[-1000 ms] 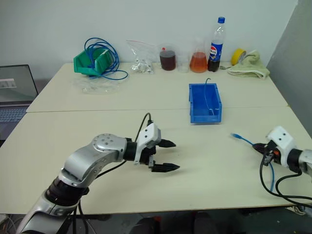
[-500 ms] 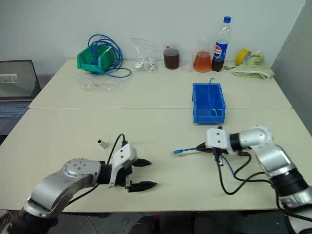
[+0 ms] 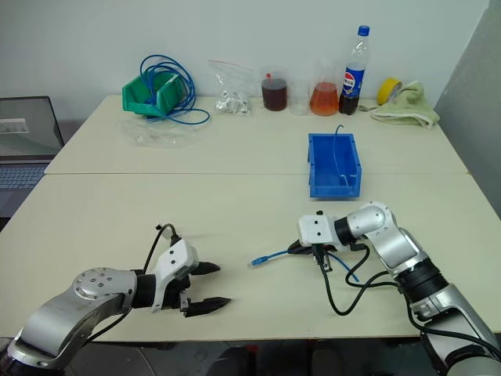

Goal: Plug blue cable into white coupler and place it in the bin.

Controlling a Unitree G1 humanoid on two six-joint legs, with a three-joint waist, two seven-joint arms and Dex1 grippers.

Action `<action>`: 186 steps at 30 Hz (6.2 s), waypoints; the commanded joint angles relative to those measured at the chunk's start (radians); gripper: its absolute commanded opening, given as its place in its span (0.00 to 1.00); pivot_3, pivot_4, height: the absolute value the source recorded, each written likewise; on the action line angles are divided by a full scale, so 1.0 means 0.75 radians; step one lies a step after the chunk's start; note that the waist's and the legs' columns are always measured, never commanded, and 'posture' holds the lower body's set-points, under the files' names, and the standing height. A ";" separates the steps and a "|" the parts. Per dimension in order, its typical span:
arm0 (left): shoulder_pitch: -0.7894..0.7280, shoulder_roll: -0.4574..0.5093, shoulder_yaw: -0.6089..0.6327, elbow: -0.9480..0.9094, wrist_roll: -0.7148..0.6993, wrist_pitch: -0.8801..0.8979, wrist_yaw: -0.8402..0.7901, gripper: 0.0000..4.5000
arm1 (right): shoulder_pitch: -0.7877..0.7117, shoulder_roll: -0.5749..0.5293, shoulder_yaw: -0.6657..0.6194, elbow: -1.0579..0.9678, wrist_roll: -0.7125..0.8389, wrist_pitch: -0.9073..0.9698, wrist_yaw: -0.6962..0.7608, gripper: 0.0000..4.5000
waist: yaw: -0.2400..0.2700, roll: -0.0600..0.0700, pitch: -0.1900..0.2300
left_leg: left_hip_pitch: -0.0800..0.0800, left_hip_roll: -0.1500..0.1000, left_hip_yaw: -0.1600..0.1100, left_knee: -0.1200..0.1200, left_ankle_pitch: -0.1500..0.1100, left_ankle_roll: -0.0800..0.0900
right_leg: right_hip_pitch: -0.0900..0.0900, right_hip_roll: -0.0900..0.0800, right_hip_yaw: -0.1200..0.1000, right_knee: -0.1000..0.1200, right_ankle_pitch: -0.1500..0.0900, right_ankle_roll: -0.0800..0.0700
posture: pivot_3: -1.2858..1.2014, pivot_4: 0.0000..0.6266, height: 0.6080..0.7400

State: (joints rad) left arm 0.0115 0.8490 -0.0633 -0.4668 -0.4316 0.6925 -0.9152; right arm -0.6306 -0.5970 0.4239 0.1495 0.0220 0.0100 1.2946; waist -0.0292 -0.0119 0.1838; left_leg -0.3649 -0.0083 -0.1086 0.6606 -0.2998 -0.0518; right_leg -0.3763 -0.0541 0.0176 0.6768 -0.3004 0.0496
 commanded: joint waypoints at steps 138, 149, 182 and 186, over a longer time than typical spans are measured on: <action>-0.544 -0.357 0.106 0.194 -0.673 0.520 -0.086 0.05 | 0.696 0.353 -0.596 -0.864 1.381 1.060 -0.955 0.65 | -0.003 -0.004 0.003 | 0.000 0.000 0.000 0.000 0.000 0.000 | -0.002 0.004 0.000 0.003 -0.001 -0.001 | 0.52 0.24 1.00; -0.550 -0.364 0.109 0.229 -0.719 0.546 -0.067 0.05 | 0.682 0.350 -0.601 -0.863 1.425 1.071 -0.959 0.13 | -0.003 -0.004 0.003 | 0.000 0.000 0.000 0.000 0.000 0.000 | -0.002 0.004 0.000 0.003 -0.001 -0.001 | 0.52 0.24 1.00; -0.366 -0.315 0.025 0.143 -0.321 0.037 -0.056 0.93 | 0.599 0.143 -0.652 -0.771 1.228 0.942 -0.822 0.02 | -0.001 -0.004 0.003 | -0.001 0.000 0.001 -0.001 0.000 0.000 | -0.003 0.004 0.001 0.002 -0.001 -0.001 | 0.52 0.24 1.00; -0.250 -0.358 0.056 0.030 -0.291 -0.021 0.046 0.93 | 0.610 0.119 -0.642 -0.787 1.172 0.909 -0.789 0.02 | -0.003 -0.004 0.003 | -0.002 0.000 0.001 -0.002 0.000 0.000 | -0.004 0.004 0.002 0.001 -0.001 -0.001 | 0.52 0.24 1.00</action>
State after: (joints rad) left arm -0.2088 0.5930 -0.0527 -0.3634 -0.6555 0.7122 -0.9229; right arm -0.1730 -0.5020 -0.0540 -0.4094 0.9184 0.7237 0.6777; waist -0.0312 -0.0148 0.1860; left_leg -0.3665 -0.0079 -0.1081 0.6590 -0.3001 -0.0515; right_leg -0.3793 -0.0517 0.0189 0.6777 -0.3010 0.0490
